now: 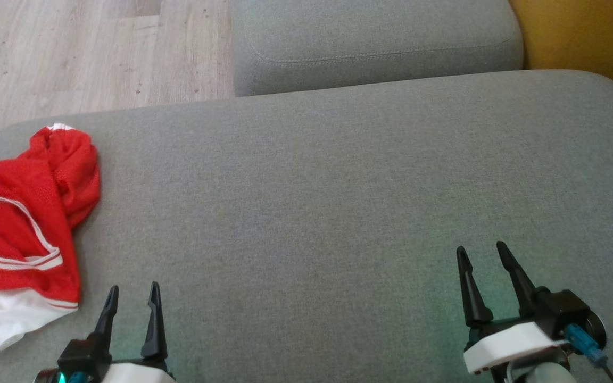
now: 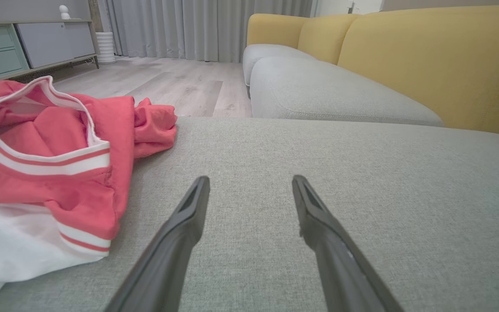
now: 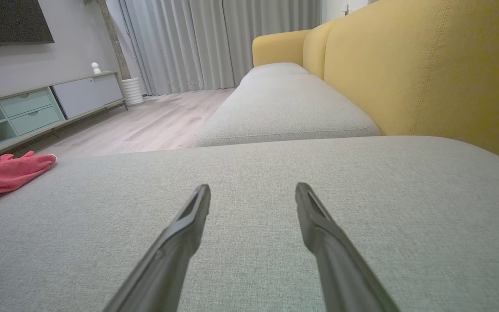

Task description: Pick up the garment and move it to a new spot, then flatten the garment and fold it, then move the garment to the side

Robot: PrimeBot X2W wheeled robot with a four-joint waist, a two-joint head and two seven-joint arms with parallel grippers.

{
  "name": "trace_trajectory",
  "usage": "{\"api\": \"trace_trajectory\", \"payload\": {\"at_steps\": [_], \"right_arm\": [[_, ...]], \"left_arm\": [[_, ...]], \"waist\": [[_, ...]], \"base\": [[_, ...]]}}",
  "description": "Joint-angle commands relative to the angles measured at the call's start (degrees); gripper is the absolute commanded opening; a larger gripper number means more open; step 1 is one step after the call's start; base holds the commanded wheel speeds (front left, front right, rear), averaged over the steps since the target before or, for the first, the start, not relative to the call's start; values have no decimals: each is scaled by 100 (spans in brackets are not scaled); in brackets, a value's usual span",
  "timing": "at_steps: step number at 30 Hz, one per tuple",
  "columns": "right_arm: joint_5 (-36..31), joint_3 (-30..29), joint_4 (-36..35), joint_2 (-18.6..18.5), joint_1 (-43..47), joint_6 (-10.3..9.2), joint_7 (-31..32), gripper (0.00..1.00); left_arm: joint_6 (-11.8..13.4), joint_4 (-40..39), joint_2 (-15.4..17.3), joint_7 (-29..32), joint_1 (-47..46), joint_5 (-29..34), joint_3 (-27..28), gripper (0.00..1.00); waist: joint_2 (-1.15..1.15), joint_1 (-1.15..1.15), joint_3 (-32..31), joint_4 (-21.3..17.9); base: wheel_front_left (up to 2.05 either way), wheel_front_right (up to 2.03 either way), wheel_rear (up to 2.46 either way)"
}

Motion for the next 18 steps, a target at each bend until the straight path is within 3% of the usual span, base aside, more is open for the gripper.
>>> {"api": "trace_trajectory", "payload": {"at_steps": [1, 18], "right_arm": [[15, 118, -128, -52, -115, 44, -70, 100], [-1, 132, -47, -52, -124, 44, -70, 100]], "left_arm": [[32, -111, 41, -71, -164, -63, 206, 100], [7, -11, 27, -71, -210, -163, 239, 100]], "waist": [[0, 0, -4, -2], [0, 0, -10, 7]], "base": [[0, 0, 0], [0, 0, 0]]}}
